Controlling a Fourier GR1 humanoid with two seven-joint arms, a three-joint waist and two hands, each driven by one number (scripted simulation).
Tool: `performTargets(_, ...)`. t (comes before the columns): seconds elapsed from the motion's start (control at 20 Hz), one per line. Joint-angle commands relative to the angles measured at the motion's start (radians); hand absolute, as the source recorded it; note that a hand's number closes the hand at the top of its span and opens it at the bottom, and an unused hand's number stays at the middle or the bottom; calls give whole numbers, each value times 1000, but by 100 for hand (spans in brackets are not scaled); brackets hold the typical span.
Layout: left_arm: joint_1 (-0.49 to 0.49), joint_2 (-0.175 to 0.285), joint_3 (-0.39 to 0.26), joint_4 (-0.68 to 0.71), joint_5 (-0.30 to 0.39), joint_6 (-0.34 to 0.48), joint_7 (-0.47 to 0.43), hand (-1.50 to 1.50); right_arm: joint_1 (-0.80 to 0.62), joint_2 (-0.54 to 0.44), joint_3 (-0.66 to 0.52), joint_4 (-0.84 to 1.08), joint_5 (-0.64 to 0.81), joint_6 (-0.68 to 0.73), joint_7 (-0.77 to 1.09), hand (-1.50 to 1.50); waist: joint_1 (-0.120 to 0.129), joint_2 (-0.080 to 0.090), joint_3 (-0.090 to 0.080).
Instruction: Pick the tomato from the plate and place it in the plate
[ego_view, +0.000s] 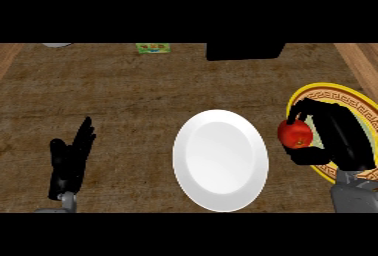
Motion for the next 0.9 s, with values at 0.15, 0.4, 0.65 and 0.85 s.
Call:
performTargets(0.15,-50,-15,0,59,8,-36,-25,0,117,-5,-131,-343,-22,53,206,150,31,11,0)
performTargets(0.4,-57,-26,5,44,-26,-26,-14,0,47,-60,-261,-247,-78,92,222,150,49,14,1)
performTargets(0.65,-57,-33,-11,-33,-45,-26,69,0,57,-68,-315,-67,-72,-4,127,150,53,15,2)
performTargets(0.85,-43,-38,9,-2,-33,-51,26,0,-87,-194,-400,91,-148,75,107,150,54,15,1)
